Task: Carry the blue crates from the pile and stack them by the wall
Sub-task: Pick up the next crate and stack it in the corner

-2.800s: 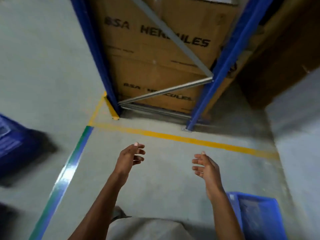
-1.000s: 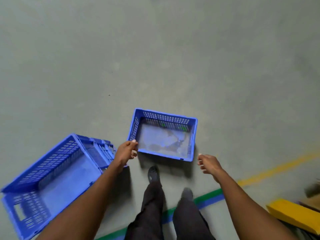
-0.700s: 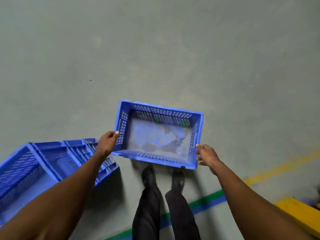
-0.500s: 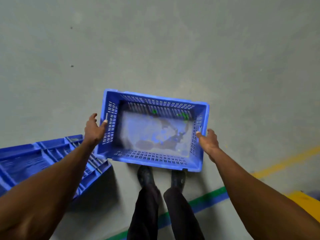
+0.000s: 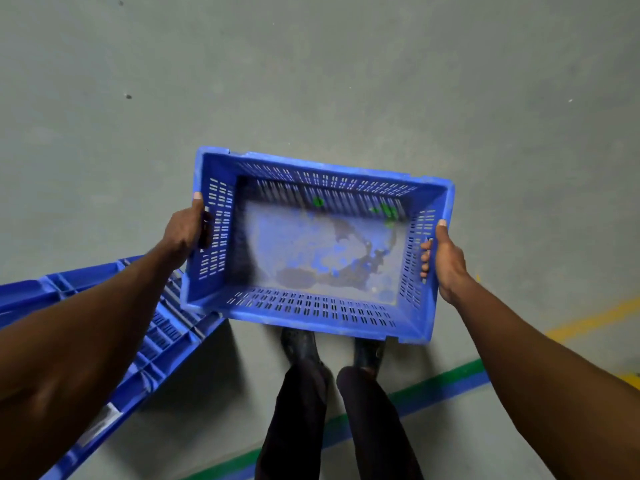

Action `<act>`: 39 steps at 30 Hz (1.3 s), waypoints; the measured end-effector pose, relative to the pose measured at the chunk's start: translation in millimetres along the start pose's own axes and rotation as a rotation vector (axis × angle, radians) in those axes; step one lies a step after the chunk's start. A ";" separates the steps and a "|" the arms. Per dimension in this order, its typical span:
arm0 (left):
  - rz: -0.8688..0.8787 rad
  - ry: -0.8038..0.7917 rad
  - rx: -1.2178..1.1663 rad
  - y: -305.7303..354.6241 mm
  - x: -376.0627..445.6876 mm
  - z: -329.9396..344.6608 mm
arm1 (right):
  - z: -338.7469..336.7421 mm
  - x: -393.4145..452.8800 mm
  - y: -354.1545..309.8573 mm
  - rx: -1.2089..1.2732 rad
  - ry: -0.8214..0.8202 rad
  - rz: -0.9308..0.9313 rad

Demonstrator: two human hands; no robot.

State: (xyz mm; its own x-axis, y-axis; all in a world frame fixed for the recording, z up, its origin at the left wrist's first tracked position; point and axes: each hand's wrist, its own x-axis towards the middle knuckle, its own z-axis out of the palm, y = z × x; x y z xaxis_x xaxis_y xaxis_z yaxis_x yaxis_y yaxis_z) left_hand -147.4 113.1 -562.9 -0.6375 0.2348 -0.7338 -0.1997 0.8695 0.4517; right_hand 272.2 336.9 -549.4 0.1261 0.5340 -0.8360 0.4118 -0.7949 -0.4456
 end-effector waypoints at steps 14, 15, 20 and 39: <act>0.124 -0.017 -0.159 86.8 -157.6 -107.7 | -78.4 -142.9 -102.1 0.142 -0.174 -0.080; 0.138 -0.039 -0.177 99.9 -177.1 -121.8 | -88.4 -161.7 -115.7 0.135 -0.187 -0.102; 0.218 -0.086 -0.272 169.5 -288.9 -189.6 | -141.5 -273.0 -195.5 0.139 -0.211 -0.206; 0.520 -0.303 -0.224 320.7 -554.2 -232.8 | -340.6 -534.6 -168.3 0.404 0.088 -0.329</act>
State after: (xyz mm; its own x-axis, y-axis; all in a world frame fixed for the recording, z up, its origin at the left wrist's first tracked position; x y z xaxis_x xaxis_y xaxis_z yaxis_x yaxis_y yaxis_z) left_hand -31.4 160.7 106.8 -0.4611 0.7424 -0.4859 -0.0921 0.5046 0.8584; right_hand 442.8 283.3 81.6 0.1317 0.7822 -0.6090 0.0635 -0.6197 -0.7823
